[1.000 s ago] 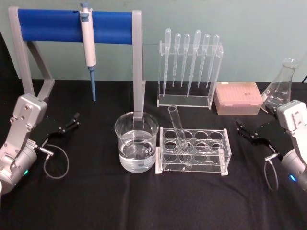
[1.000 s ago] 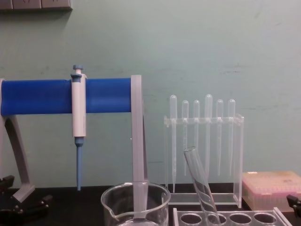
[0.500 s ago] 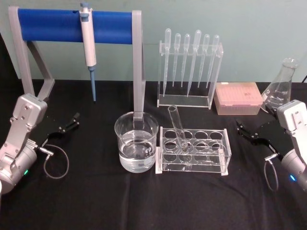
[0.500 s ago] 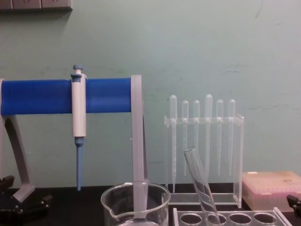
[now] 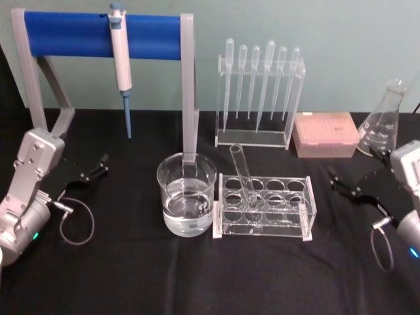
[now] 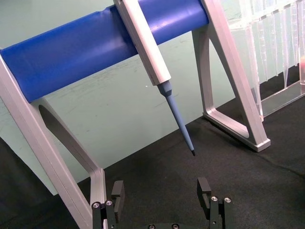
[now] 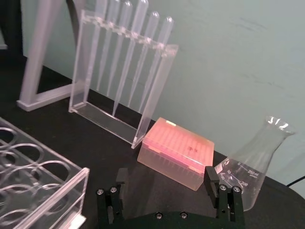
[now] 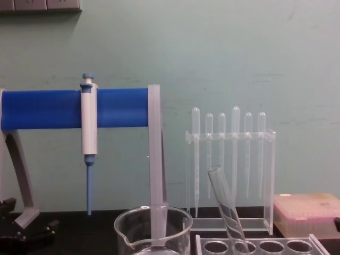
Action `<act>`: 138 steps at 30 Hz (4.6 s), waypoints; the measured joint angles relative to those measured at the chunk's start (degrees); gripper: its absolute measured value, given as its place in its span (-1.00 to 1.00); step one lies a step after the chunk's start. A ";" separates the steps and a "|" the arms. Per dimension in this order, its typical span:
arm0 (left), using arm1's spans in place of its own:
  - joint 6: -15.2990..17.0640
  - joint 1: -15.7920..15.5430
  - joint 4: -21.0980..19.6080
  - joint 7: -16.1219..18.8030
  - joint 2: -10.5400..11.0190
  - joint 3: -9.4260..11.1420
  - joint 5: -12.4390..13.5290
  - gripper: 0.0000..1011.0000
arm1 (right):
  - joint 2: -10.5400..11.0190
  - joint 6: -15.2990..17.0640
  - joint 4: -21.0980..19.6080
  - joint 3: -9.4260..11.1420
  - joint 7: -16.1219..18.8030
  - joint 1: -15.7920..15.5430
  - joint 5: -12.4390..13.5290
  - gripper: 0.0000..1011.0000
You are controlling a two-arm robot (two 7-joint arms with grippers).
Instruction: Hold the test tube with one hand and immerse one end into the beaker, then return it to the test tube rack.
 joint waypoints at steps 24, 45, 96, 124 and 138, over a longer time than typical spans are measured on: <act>0.00 0.00 0.00 0.00 0.00 0.00 0.00 0.98 | 5.94 9.72 -16.86 -0.59 21.55 -0.92 7.97 0.98; 0.00 0.00 0.00 0.00 0.00 0.00 0.00 0.98 | -5.64 13.60 -7.27 -6.00 26.31 9.74 2.63 0.98; 0.00 0.00 0.00 0.00 -0.01 0.00 0.00 0.98 | -11.02 13.81 -17.73 6.11 21.96 1.78 11.65 -0.56; 0.00 0.00 0.00 0.00 0.00 0.00 0.00 0.98 | -10.88 14.01 -18.01 6.06 21.30 1.75 11.85 -0.56; 0.00 0.00 0.00 0.00 0.00 0.00 0.00 0.98 | -10.88 14.00 -18.00 6.06 21.37 1.76 11.79 -0.56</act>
